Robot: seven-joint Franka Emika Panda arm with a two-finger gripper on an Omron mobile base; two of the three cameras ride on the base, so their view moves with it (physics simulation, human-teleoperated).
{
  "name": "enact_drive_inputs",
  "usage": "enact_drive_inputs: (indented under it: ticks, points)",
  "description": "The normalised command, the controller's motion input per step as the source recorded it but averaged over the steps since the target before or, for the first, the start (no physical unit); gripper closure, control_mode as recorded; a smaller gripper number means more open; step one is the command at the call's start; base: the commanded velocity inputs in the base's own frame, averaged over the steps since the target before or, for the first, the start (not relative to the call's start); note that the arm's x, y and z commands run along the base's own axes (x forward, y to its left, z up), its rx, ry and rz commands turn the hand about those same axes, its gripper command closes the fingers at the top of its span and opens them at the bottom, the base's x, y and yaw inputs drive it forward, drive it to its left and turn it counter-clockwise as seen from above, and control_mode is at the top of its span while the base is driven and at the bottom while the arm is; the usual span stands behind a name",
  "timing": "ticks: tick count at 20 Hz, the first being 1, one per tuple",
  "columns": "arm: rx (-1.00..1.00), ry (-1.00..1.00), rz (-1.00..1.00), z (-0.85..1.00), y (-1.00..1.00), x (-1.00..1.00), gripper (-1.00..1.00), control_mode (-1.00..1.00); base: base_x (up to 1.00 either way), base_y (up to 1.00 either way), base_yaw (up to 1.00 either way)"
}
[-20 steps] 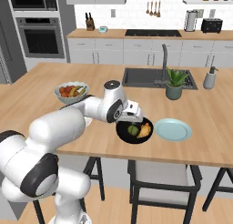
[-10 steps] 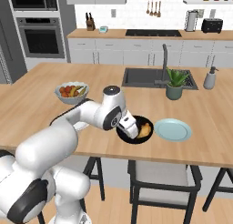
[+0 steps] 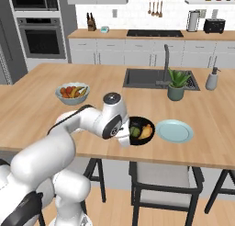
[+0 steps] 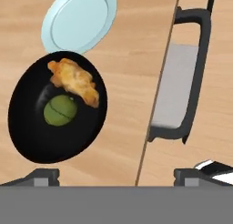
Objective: Pick the chicken drumstick and lime from their plates and place them in the bowl. Then put the bowl in the fridge.
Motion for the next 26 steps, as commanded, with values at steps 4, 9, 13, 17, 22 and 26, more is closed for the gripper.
enact_drive_inputs:
  ticks: [4,9,13,17,22,26]
  points:
    - [0.1,0.0,-0.11,0.0,-0.12,0.01,-1.0,-1.0,0.0,0.0,0.0]
    - [0.37,0.0,0.0,-0.09,-0.59,-0.04,-1.0,-1.0,0.0,0.0,0.0]
    - [0.28,0.0,0.0,-0.21,-0.04,0.08,-1.0,-1.0,0.0,0.0,0.0]
    - [0.0,0.06,0.0,-0.08,0.21,0.14,-1.0,-1.0,0.0,0.0,0.0]
    - [-0.02,0.0,0.0,-0.29,0.2,0.07,-1.0,-1.0,0.0,0.0,0.0]
    - [-0.02,0.0,0.0,-0.37,0.17,0.1,-1.0,-1.0,0.0,0.0,0.0]
